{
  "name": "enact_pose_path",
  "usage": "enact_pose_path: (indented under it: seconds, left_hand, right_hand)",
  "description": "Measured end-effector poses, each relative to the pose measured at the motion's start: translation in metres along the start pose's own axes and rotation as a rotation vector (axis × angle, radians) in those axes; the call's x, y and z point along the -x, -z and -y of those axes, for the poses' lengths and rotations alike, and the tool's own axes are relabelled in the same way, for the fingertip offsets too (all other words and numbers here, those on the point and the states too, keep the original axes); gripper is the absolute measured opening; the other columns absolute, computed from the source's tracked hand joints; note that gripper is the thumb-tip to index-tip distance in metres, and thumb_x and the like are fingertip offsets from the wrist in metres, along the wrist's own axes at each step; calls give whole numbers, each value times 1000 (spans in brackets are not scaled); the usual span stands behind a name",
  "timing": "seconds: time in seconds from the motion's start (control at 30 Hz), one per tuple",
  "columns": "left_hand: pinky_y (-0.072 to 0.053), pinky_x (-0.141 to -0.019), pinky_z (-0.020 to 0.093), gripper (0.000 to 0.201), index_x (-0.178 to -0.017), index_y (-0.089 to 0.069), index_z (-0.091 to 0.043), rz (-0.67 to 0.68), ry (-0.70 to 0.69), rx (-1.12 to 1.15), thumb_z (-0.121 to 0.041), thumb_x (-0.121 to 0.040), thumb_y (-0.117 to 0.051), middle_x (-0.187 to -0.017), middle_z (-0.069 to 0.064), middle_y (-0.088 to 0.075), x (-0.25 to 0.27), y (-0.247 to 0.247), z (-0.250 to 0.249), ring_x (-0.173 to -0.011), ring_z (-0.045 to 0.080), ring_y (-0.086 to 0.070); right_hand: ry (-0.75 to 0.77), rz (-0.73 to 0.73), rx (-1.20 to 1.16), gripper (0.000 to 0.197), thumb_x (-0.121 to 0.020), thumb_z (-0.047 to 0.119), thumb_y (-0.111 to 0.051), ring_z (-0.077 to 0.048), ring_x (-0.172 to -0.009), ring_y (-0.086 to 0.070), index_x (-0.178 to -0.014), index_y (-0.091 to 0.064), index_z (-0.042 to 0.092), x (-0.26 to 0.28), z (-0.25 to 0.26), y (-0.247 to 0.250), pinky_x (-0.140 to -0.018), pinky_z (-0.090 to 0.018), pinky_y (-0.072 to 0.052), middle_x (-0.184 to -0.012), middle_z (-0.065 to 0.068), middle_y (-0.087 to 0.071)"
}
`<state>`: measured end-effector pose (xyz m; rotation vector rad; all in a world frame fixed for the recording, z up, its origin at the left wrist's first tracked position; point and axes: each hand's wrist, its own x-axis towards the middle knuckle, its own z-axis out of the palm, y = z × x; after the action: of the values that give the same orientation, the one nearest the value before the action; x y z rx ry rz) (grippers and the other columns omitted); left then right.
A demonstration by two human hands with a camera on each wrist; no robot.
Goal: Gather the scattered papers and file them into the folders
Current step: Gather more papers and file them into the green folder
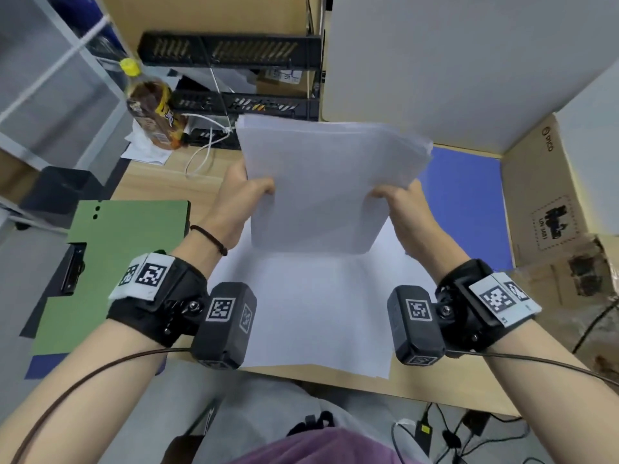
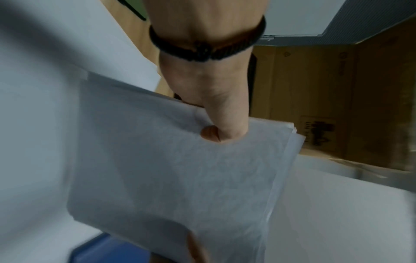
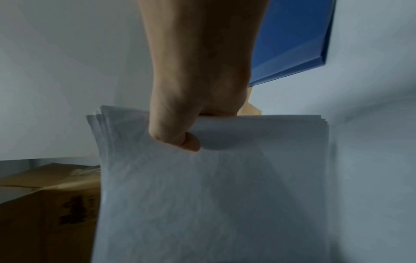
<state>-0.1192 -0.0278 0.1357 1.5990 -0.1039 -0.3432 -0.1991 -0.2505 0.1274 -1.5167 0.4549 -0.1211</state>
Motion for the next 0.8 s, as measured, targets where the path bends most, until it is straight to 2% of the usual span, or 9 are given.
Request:
enact_pose_path:
  seconds: [0.1,0.17,0.27,0.37,0.43,0.5,0.57,0.7,0.8]
  left_hand:
    - [-52,-81,29,46,-103,-62,-16,-23,81,-51,12,-70,-47,-104,1,-69,5,9,26,-102,20,-64]
    - [-52,-81,29,50,-116,-60,-10,20,128,-67,12,-73,-45,-112,4,-69,8,11,37,-106,19,-63]
    - [-51,-75,19,45,-114,-61,-11,84,148,-77,11,-79,-41,-107,-2,-70,7,7,35,-96,11,-65]
    - [-50,-75,24,41,-106,-61,-13,42,160,-58,9,-78,-41,-100,-2,-69,4,1,33,-91,13,-64]
    - [-48,-74,27,39,-102,-62,-14,19,199,-61,7,-77,-42,-100,-1,-69,5,0,39,-92,16,-62]
    - [-48,-75,28,40,-108,-63,-10,38,246,-87,4,-75,-44,-105,2,-69,8,1,45,-95,19,-61]
    - [-47,-76,28,43,-110,-63,-8,67,259,-118,2,-73,-45,-107,3,-69,10,3,48,-98,22,-60]
    - [-46,-69,20,36,-103,-63,-17,61,220,-125,5,-80,-48,-101,-4,-69,1,2,30,-96,16,-61]
    - [-45,-75,16,50,-128,-48,-18,-82,102,-255,1,-83,-59,-117,-3,-59,-16,7,5,-101,10,-56]
  right_hand:
    - [-79,10,7,29,-88,0,-49,-25,-103,-63,-104,-63,18,9,-14,1,-83,-33,-50,-108,-3,-69]
    - [-71,-22,-6,30,-88,-1,-47,-21,-101,-62,-104,-65,18,12,-19,3,-85,-32,-49,-109,-2,-69]
    - [-72,-49,13,35,-90,-3,-42,-16,-97,-62,-111,-64,15,13,-21,3,-81,-26,-51,-109,1,-69]
    - [-103,-41,40,42,-91,-5,-35,-11,-96,-61,-120,-59,14,13,-25,-1,-74,-20,-47,-111,3,-66]
    - [-163,-33,65,43,-90,-4,-34,-12,-101,-61,-120,-60,14,14,-35,-1,-82,-23,-48,-113,4,-66]
    - [-225,-18,111,42,-89,-1,-35,-21,-112,-61,-118,-62,14,15,-48,3,-98,-33,-47,-116,3,-68]
    - [-257,-4,143,42,-89,2,-37,-24,-117,-60,-118,-64,16,17,-55,5,-104,-40,-45,-119,2,-68]
    - [-174,27,105,37,-91,5,-42,-15,-107,-66,-107,-67,28,19,-37,8,-94,-31,-51,-112,8,-72]
    - [-124,106,173,38,-91,3,-42,-17,-103,-67,-113,-65,23,14,-20,18,-90,-32,-52,-114,3,-72]
